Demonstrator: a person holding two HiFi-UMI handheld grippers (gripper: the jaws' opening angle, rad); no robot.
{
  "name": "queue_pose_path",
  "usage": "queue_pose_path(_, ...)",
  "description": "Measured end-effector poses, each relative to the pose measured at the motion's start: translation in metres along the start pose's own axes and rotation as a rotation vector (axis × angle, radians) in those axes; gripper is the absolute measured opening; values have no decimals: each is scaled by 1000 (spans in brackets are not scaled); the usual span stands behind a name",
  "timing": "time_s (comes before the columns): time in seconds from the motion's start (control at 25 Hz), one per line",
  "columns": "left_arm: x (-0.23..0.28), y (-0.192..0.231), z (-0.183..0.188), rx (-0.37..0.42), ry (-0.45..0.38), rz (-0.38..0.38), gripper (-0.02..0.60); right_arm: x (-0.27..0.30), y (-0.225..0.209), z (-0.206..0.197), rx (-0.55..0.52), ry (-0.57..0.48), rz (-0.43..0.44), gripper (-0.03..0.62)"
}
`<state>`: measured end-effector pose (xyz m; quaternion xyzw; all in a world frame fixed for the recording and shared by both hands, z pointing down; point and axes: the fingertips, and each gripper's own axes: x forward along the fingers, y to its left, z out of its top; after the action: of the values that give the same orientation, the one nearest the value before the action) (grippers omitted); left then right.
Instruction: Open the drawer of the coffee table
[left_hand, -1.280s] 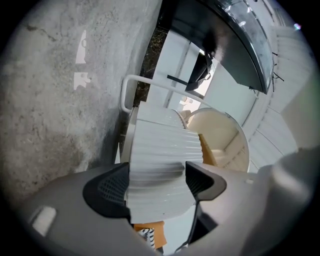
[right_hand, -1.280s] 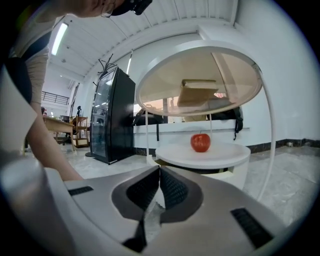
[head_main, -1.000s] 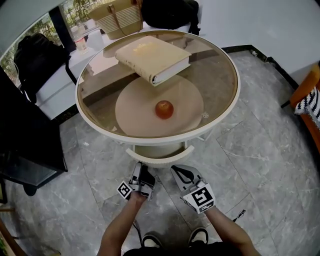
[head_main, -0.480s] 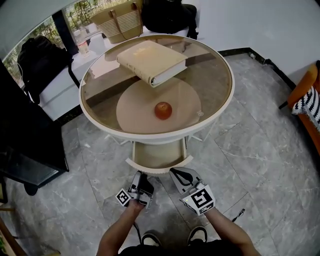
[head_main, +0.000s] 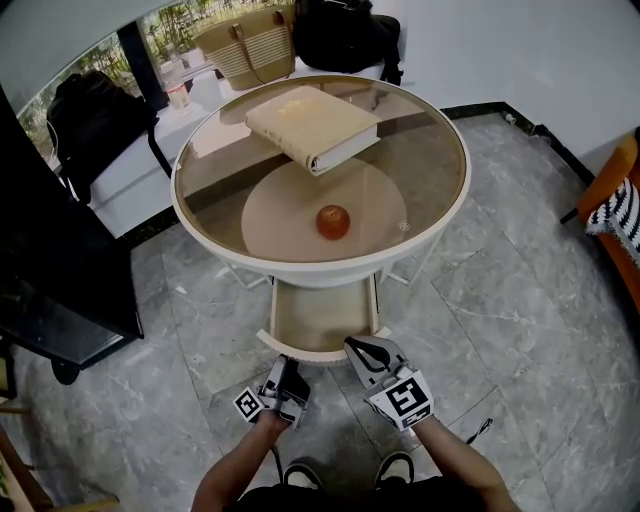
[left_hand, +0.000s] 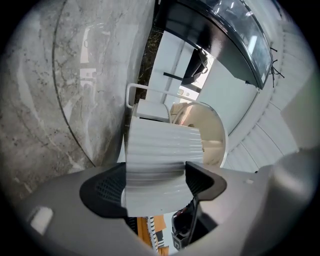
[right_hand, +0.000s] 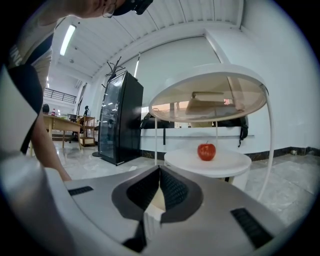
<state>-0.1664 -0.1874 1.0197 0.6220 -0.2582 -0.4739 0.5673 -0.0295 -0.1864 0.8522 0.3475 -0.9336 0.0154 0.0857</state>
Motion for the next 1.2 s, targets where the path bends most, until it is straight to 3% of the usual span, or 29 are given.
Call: queue_pose_path(1.2,-41,-11,-22,5,-5,21,359,-5,9,4,-9,-1,23,6)
